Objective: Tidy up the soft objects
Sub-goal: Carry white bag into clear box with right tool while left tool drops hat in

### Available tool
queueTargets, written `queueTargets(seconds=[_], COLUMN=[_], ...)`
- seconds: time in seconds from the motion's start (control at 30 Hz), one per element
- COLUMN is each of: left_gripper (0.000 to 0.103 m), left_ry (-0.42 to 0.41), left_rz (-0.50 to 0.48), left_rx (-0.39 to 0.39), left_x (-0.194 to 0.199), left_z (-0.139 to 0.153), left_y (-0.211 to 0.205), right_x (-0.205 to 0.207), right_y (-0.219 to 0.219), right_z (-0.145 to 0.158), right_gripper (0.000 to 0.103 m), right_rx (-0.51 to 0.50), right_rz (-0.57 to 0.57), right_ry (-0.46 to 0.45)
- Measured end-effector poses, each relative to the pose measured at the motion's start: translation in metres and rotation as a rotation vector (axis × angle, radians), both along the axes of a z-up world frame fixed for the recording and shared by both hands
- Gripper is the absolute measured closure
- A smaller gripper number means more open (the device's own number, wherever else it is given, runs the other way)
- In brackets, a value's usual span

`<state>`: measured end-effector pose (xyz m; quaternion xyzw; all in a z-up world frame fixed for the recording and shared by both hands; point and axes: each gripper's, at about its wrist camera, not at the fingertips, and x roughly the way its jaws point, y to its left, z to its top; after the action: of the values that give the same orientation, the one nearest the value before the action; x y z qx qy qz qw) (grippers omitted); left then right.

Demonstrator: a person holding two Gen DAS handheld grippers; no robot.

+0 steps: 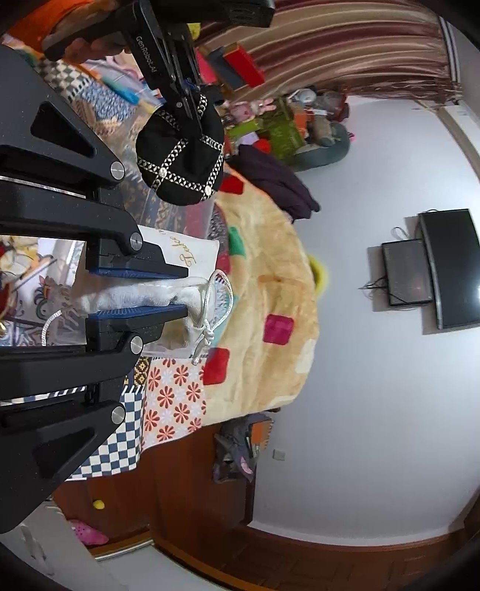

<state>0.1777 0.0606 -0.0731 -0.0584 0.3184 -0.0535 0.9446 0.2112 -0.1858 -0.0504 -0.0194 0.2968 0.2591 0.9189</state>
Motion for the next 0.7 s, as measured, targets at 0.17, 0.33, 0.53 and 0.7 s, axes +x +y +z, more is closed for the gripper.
queueTargets(seconds=[0.17, 0.33, 0.53, 0.7], left_gripper=[0.085, 0.085, 0.084, 0.075], left_ry=[0.085, 0.144, 0.169, 0.17], left_rz=[-0.022, -0.046, -0.078, -0.076], left_rx=[0.017, 0.048, 0.089, 0.09], left_x=[0.022, 0.036, 0.039, 0.036], left_z=[-0.025, -0.044, -0.052, -0.048], left_y=[-0.005, -0.012, -0.023, -0.023], right_x=[0.013, 0.025, 0.028, 0.026], right_y=[0.015, 0.026, 0.036, 0.032], right_z=[-0.027, -0.052, -0.066, -0.062], right_gripper=[0.091, 0.091, 0.09, 0.081], right_rx=[-0.067, -0.133, -0.188, -0.183], right_rz=[0.022, 0.05, 0.089, 0.107], right_ry=[0.061, 0.131, 0.186, 0.211])
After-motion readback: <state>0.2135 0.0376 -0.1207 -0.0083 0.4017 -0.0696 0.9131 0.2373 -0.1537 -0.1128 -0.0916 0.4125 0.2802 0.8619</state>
